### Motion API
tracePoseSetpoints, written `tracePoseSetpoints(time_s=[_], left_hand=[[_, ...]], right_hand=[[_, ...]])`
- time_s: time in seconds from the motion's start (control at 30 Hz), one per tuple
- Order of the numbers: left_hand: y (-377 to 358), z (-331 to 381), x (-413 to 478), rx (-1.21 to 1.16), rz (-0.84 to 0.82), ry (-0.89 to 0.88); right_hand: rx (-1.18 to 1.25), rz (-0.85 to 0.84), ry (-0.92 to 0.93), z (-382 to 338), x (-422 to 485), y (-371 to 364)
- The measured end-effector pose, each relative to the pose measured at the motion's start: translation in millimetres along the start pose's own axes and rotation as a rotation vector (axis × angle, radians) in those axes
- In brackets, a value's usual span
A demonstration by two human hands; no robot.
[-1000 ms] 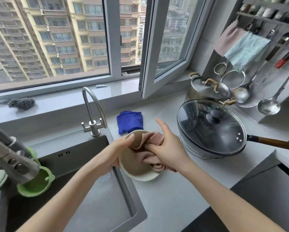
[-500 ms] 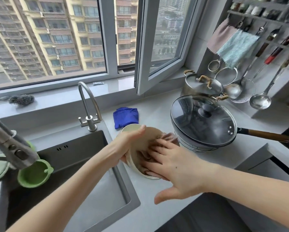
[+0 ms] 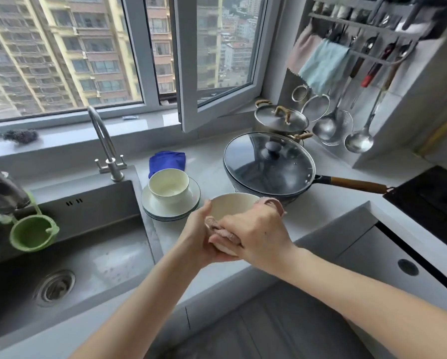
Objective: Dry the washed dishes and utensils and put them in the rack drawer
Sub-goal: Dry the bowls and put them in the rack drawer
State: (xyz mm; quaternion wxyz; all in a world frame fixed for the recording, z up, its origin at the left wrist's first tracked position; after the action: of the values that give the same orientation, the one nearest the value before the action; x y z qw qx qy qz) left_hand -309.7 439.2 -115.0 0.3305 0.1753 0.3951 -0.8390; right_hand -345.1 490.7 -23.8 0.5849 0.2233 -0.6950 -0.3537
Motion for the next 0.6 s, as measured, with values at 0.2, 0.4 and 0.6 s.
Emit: tracePoseSetpoints(time_s=[0.2,0.4,0.6], left_hand=[[-29.7,-56.0,-28.9,-0.074,-0.12,0.071],[-48.8,-46.0,-47.0,0.413,-0.171,-0.117],[-77.7,-57.9,-67.4,0.925,-0.204,-0.3]], right_hand=[[0.352,0.196,0.084,35.5,-29.1,78.7],[1.478,-0.101,-0.929,99.6,-71.4,60.7],[1.624,-0.229,-1.432,107.9,-127.0,79.5]])
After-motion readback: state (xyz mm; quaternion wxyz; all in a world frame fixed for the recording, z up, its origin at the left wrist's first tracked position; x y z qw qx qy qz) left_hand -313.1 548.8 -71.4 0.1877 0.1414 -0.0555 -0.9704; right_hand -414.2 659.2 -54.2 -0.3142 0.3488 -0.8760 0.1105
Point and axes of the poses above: each hand's wrist, its own x-axis towards the middle knuckle, its own y-axis out of the back of the hand, z = x × y, the point moved 8 cm from there along x, towards the middle knuckle, and after that the axes turned 13 degrees about -y, right-handed, at the moved point
